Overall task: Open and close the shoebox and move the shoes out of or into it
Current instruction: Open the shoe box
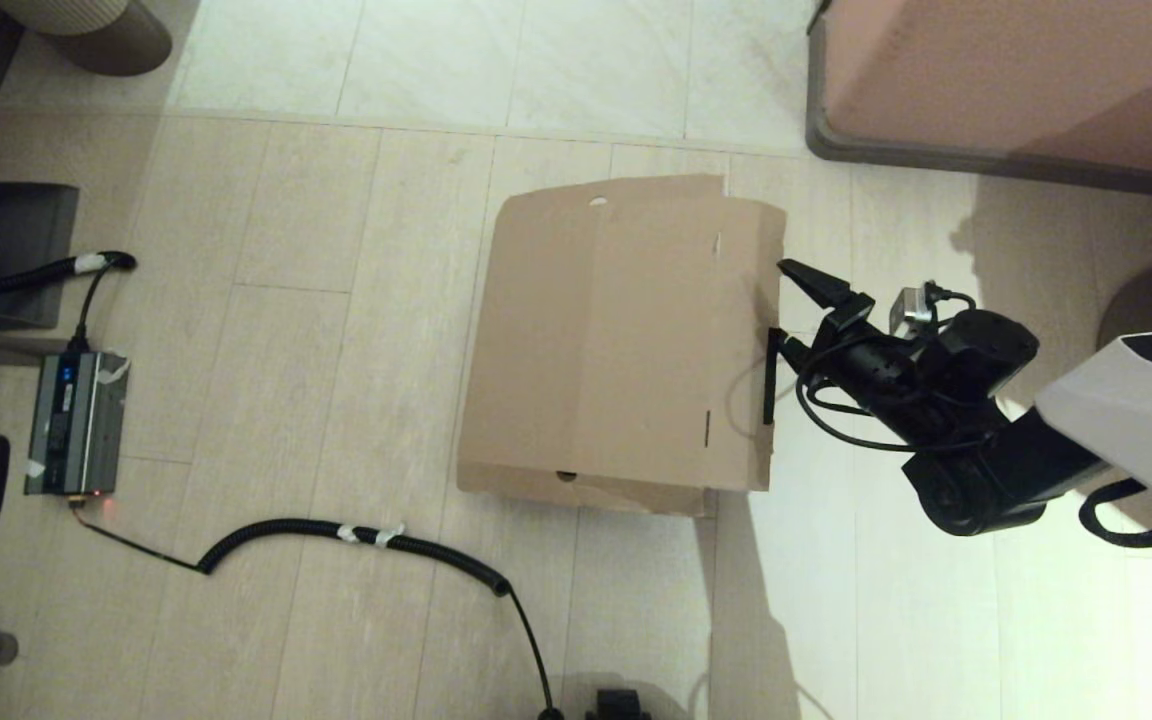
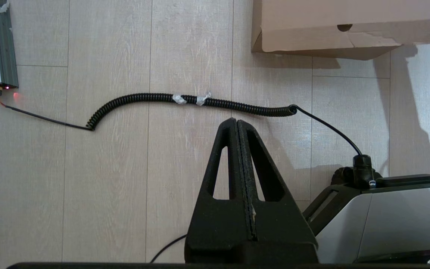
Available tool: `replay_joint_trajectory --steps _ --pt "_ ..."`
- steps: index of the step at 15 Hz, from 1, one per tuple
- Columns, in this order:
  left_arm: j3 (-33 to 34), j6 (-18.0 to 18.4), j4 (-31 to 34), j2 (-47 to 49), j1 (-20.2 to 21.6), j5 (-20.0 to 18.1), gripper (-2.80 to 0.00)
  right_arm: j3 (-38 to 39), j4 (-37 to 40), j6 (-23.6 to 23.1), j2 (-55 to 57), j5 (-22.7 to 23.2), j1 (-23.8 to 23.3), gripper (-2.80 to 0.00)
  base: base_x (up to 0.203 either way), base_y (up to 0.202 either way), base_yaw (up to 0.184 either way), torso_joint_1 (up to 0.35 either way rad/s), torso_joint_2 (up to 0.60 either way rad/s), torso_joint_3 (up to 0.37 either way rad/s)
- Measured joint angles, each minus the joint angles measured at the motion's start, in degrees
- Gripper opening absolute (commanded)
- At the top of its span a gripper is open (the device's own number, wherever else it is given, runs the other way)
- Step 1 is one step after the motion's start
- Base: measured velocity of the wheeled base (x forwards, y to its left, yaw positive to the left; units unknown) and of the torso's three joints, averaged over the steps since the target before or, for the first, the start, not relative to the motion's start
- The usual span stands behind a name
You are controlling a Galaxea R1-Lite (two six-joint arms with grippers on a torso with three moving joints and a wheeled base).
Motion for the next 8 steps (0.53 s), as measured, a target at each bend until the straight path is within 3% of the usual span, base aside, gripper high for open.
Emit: replay_joint_trajectory --steps 4,8 --pt "0.0 0.0 0.0 0.0 0.0 0.0 -2.8 0.3 0.0 2.9 -3.7 0.2 0.0 0.0 0.0 0.0 0.0 0.0 0.0 0.0" --pt "0.0 0.0 0.0 0.0 0.0 0.0 -2.8 1.6 0.0 10.3 -7.9 3.5 -0.2 0.0 0.0 0.0 0.0 0.0 0.0 0.0"
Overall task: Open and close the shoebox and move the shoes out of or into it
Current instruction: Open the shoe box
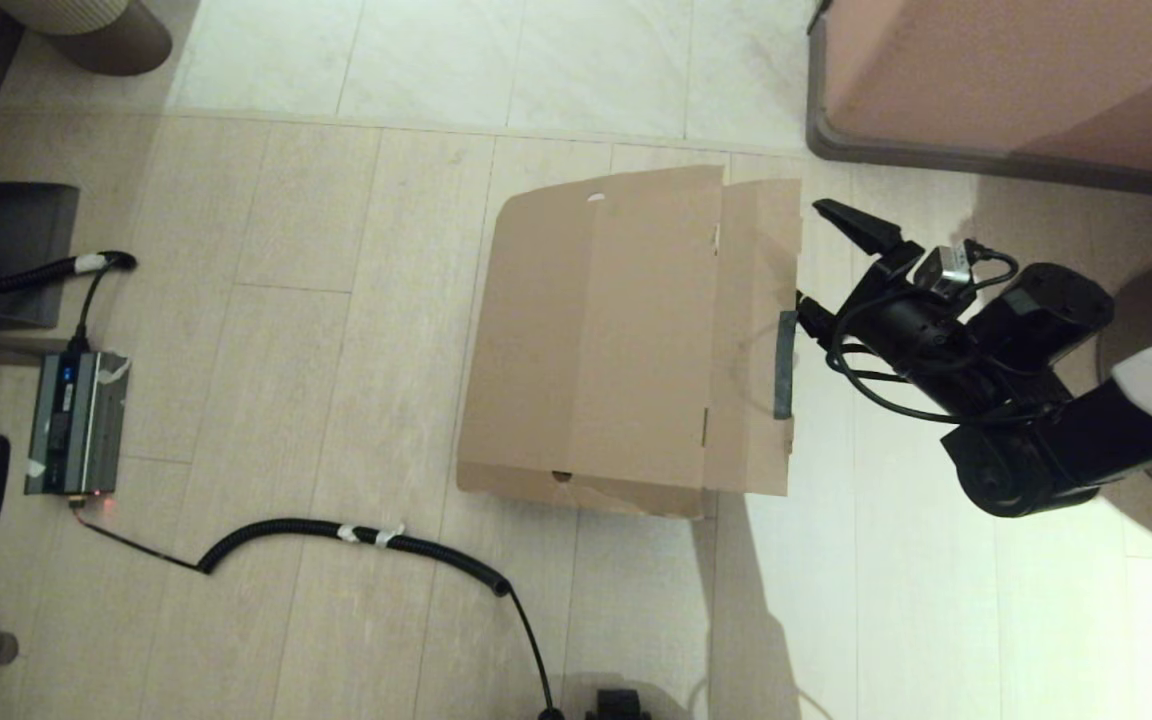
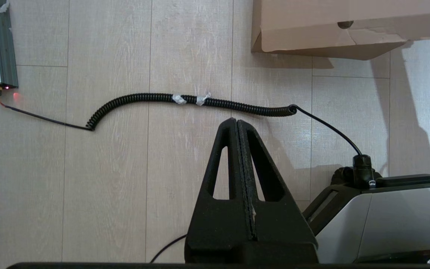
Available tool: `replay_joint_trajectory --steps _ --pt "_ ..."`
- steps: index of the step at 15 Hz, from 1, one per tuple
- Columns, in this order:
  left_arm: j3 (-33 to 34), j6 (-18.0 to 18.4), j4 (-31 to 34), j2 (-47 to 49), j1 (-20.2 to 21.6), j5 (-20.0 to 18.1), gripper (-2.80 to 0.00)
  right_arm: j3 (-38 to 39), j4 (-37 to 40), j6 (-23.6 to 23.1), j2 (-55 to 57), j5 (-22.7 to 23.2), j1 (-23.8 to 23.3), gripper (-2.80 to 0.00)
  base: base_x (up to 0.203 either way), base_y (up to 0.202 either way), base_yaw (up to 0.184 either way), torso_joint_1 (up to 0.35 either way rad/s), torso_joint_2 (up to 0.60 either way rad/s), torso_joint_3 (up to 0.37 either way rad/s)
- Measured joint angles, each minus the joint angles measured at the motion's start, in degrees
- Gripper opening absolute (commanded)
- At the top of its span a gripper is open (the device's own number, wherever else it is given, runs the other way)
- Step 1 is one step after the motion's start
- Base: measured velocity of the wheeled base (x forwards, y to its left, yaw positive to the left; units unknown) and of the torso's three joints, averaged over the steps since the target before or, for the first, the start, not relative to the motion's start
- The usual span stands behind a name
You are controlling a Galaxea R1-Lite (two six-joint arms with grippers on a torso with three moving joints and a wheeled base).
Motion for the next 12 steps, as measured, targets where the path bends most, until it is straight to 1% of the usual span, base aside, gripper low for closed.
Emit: replay_joint_trajectory --steps 2,4,8,12 --pt "0.0 0.0 0.0 0.0 0.0 0.0 -2.8 0.3 0.0 1.7 -1.5 0.5 0.1 0.0 0.0 0.0 0.0 0.0 0.0 0.0" --pt "0.0 0.0 0.0 0.0 0.0 0.0 -2.8 0.4 0.0 2.0 -2.1 0.4 0.7 0.0 0.0 0.0 0.0 0.0 0.0 0.0" --pt "0.0 0.0 0.0 0.0 0.0 0.0 -2.8 1.1 0.0 1.9 -2.5 -0.3 3.8 0.0 0.0 0.0 0.0 0.0 0.0 0.0" --pt "0.0 0.0 0.0 0.0 0.0 0.0 -2.8 0.9 0.0 2.1 -3.9 -0.6 8.1 0.0 0.0 0.0 0.0 0.0 0.0 0.0"
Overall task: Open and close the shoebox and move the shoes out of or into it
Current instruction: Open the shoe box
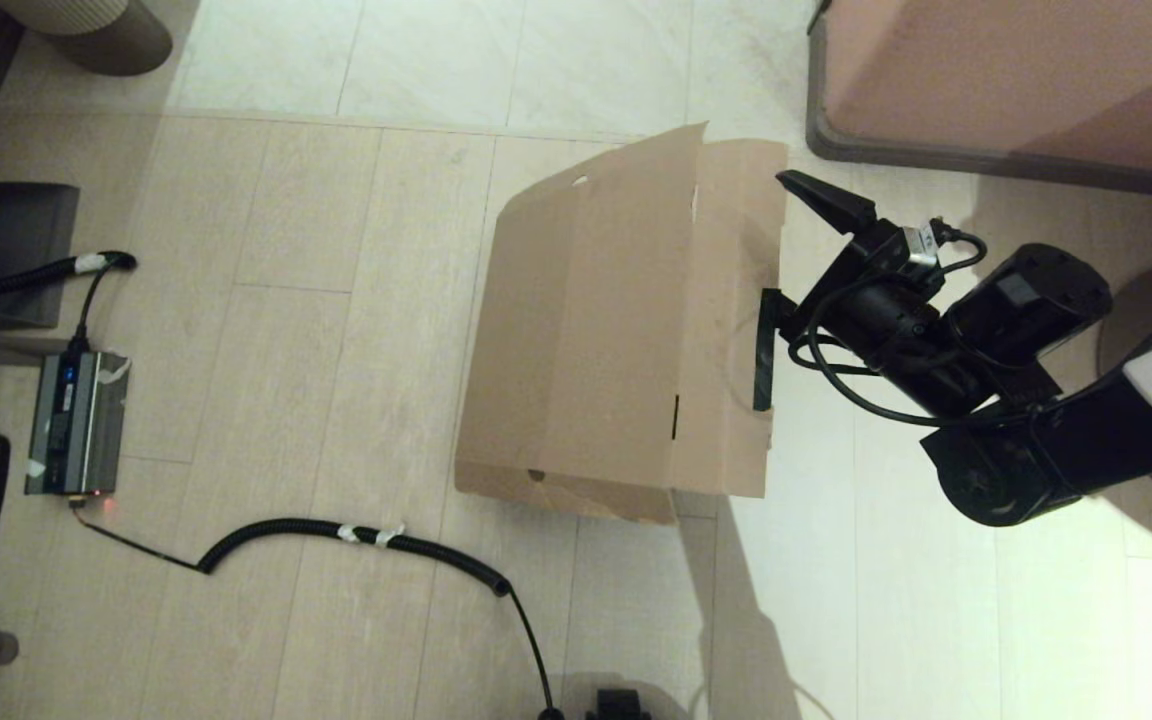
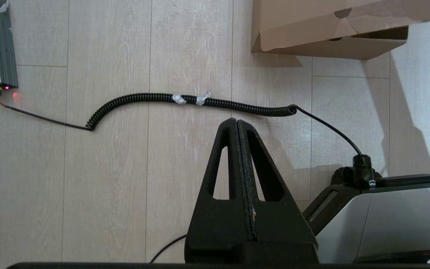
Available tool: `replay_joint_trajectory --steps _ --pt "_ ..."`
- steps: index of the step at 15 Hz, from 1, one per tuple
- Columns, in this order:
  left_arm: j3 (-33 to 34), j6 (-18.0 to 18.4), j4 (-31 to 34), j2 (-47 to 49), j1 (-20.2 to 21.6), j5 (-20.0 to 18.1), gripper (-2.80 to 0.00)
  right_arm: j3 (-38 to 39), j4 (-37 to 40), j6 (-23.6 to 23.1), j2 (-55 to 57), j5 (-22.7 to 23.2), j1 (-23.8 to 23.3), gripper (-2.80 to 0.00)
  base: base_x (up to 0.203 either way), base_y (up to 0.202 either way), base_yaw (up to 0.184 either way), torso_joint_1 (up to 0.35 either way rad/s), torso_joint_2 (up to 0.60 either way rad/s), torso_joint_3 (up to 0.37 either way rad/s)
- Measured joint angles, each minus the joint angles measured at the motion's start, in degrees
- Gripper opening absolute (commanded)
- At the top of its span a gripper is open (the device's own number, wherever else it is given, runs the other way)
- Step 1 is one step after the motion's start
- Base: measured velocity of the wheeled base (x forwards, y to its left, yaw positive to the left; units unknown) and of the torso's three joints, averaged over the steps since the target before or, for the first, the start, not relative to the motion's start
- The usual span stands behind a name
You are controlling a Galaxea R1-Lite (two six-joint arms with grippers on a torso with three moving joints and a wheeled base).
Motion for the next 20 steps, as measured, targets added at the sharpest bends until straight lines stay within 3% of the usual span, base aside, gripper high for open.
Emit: replay_joint_trajectory --steps 7,20 --pt "0.0 0.0 0.0 0.0 0.0 0.0 -2.8 -1.2 0.0 -0.3 -2.1 -0.1 6.5 0.0 0.0 0.0 0.0 0.0 0.0 0.0" --pt "-0.1 -0.3 -0.5 0.0 0.0 0.0 -2.8 -5.6 0.0 -0.1 -2.5 -1.0 10.8 0.0 0.0 0.0 0.0 0.0 0.0 0.0"
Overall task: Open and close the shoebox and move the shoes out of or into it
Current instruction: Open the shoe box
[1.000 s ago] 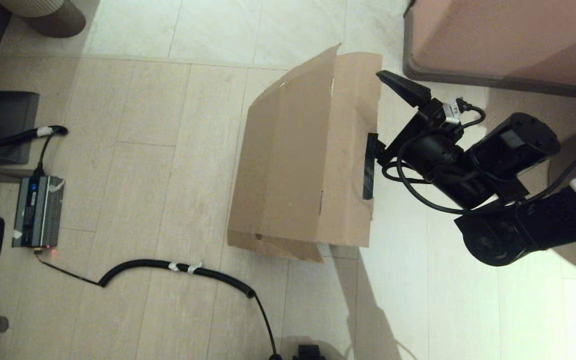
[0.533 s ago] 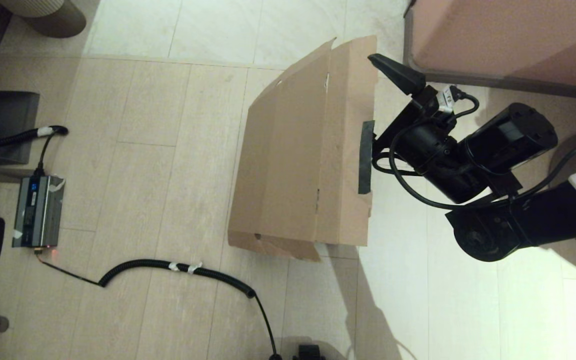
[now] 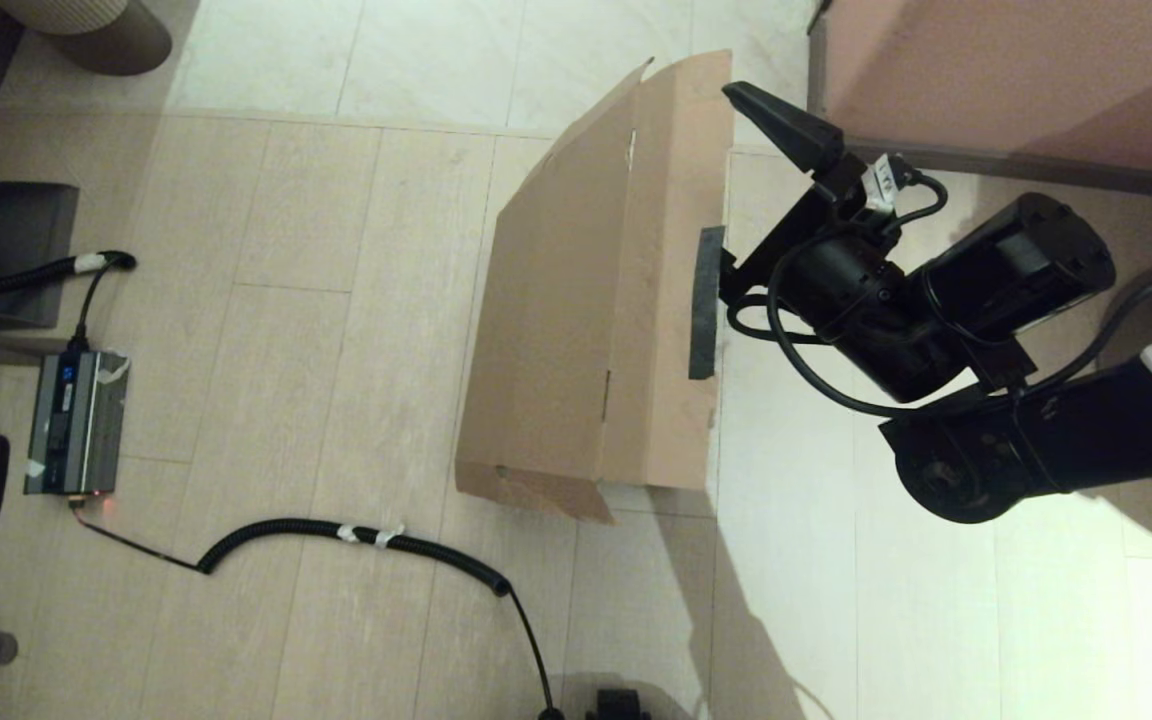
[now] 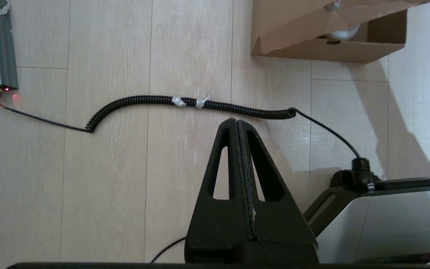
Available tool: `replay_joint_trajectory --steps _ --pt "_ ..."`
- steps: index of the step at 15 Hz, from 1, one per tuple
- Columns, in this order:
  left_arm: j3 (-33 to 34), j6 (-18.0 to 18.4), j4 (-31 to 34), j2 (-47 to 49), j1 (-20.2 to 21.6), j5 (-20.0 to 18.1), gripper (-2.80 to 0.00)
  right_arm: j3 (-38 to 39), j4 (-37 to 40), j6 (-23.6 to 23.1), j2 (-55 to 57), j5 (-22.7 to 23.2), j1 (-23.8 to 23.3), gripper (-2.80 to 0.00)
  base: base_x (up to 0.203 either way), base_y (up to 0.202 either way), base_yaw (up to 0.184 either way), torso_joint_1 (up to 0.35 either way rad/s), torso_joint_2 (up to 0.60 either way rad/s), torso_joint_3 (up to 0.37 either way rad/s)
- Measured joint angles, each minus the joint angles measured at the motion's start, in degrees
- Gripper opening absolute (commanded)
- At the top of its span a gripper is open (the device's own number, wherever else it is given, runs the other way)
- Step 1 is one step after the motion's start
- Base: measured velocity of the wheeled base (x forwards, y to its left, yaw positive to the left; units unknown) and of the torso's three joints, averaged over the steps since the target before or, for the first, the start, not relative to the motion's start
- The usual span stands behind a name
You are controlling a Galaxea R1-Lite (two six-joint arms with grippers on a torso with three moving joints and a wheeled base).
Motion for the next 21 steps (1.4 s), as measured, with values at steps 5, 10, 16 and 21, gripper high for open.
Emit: replay_joint_trajectory --steps 5,10,16,21 --pt "-17.4 -9.4 3.7 5.3 -0.3 -3.4 -2.8 -1.3 0.0 0.3 0.6 -1.2 5.6 0.0 0.0 0.0 0.0 0.0 0.0 0.0" --pt "-28.3 -40.9 6.4 19.1 -3.9 -18.3 -2.8 -5.6 0.0 0.2 4.3 -1.3 9.8 0.0 0.0 0.0 0.0 0.0 0.0 0.0" --pt "-26.5 -59.6 5.4 29.3 -6.8 -40.2 -2.8 -8.9 0.0 -0.1 8.2 -0.1 14.7 0.0 0.0 0.0 0.0 0.0 0.0 0.0" --pt "-26.0 -59.9 2.7 36.4 -13.0 -41.3 -2.8 -9.9 0.0 -0.2 9.6 2.1 17.9 0.0 0.0 0.0 0.0 0.0 0.0 0.0"
